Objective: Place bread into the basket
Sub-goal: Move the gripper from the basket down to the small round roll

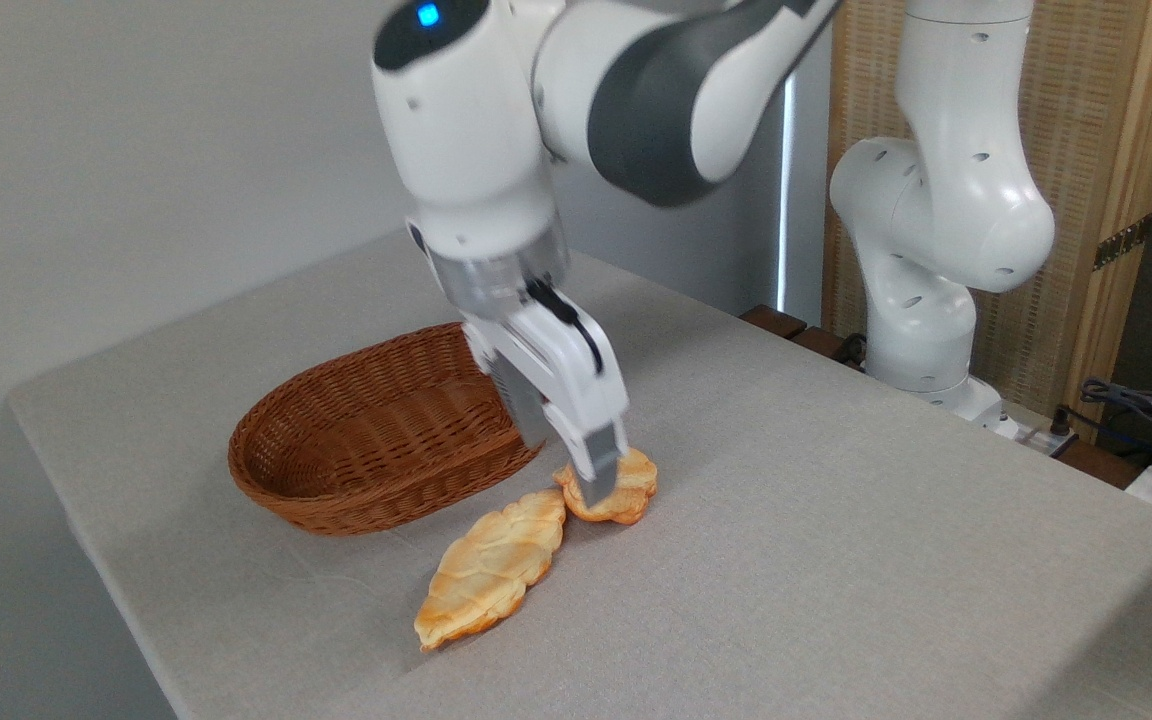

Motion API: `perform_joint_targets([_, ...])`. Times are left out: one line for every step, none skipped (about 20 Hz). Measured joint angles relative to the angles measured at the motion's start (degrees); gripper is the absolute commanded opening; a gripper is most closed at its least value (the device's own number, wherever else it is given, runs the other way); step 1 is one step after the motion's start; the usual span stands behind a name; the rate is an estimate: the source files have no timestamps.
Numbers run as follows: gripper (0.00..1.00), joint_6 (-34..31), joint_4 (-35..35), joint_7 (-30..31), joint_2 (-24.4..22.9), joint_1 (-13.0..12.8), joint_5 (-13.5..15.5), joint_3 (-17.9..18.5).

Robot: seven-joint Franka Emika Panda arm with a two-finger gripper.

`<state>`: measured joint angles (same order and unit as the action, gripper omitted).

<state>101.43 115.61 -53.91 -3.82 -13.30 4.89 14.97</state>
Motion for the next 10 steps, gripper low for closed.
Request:
perform_joint_targets([1.00, 0.0, 1.3, 0.0, 0.0, 0.0, -1.0, 0.1])
perform_joint_targets([1.00, 0.0, 2.4, 0.0, 0.0, 0.0, -1.9, 0.1])
perform_joint_targets([1.00, 0.0, 3.3, 0.0, 0.0, 0.0, -2.3, 0.1])
perform_joint_targets([1.00, 0.0, 3.9, 0.0, -0.1, -0.1, -2.5, 0.1])
perform_joint_targets([1.00, 0.0, 4.3, 0.0, -0.2, -0.1, -2.5, 0.0])
perform_joint_targets([1.00, 0.0, 4.5, 0.0, -0.2, -0.2, -2.5, 0.0])
perform_joint_targets([1.00, 0.0, 4.6, 0.0, -0.4, -0.2, -2.5, 0.0])
perform_joint_targets([1.00, 0.0, 4.9, 0.0, -0.5, -0.4, -2.5, 0.0])
perform_joint_targets([1.00, 0.0, 5.2, 0.0, -0.6, -0.4, -2.5, -0.1])
perform_joint_targets([1.00, 0.0, 5.5, 0.0, -0.6, -0.5, -2.5, -0.2])
